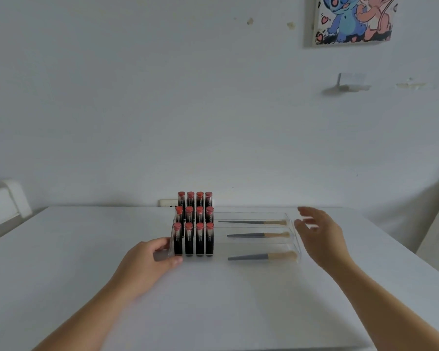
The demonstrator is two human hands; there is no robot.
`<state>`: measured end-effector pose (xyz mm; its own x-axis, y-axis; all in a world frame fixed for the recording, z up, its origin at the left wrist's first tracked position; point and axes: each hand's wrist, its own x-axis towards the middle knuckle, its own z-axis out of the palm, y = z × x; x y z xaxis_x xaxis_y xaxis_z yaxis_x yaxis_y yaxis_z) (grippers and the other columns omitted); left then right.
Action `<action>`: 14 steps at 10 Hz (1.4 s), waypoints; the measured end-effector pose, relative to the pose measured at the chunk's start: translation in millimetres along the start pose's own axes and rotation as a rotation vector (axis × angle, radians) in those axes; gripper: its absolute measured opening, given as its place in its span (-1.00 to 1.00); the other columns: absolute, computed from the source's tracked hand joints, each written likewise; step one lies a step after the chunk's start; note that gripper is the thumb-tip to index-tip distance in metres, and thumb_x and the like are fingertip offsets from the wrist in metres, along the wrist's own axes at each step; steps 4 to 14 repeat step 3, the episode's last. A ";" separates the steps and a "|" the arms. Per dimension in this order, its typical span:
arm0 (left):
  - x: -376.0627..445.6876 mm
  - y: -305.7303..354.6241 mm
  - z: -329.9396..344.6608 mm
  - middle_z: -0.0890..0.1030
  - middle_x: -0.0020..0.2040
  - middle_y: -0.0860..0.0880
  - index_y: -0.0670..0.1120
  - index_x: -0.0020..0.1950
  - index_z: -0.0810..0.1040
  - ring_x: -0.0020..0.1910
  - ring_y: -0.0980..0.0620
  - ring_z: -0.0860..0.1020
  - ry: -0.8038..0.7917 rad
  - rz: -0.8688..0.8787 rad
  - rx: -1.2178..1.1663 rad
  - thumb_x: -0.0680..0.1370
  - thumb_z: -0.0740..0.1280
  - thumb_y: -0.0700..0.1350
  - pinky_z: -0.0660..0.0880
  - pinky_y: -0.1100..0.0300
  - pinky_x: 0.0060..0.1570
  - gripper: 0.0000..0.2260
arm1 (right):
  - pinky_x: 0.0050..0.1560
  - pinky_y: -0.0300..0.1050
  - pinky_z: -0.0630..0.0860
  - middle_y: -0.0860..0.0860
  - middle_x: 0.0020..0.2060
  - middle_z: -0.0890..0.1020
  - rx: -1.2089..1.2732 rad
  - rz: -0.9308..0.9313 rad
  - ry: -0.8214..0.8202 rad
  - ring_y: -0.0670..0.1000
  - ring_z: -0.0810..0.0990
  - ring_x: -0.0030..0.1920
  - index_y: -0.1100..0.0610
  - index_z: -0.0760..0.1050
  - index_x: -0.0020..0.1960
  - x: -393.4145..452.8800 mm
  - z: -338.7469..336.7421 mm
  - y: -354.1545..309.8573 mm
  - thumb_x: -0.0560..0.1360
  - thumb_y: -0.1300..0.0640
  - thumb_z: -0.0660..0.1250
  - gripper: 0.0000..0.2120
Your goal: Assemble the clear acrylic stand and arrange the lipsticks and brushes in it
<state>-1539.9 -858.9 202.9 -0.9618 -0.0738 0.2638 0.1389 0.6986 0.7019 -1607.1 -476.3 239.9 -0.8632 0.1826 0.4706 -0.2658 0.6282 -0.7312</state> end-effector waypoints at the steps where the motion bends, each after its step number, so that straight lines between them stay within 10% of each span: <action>1: -2.4 1.8 -2.4 0.60 0.01 0.41 0.47 0.02 0.52 0.13 0.31 0.54 -0.034 0.000 -0.007 0.45 0.55 0.06 0.40 0.28 0.03 -0.66 | -0.13 -0.30 0.40 -0.07 0.10 0.68 0.136 0.201 -0.045 -0.20 0.58 -0.11 0.01 0.54 0.32 -20.3 -0.8 14.3 0.56 0.09 0.37 -0.67; 3: -23.7 -6.5 -9.6 0.44 0.34 0.30 0.17 0.50 0.39 0.40 0.21 0.40 -0.062 -0.026 0.118 0.49 0.49 0.11 0.28 0.30 0.29 -0.40 | 0.04 -0.23 0.50 -0.21 -0.01 0.69 0.085 0.161 -0.243 -0.25 0.65 0.00 -0.06 0.56 0.27 -57.1 -29.6 19.3 0.52 0.12 0.45 -0.67; 14: -23.7 -6.5 -9.6 0.44 0.34 0.30 0.17 0.50 0.39 0.40 0.21 0.40 -0.062 -0.026 0.118 0.49 0.49 0.11 0.28 0.30 0.29 -0.40 | 0.04 -0.23 0.50 -0.21 -0.01 0.69 0.085 0.161 -0.243 -0.25 0.65 0.00 -0.06 0.56 0.27 -57.1 -29.6 19.3 0.52 0.12 0.45 -0.67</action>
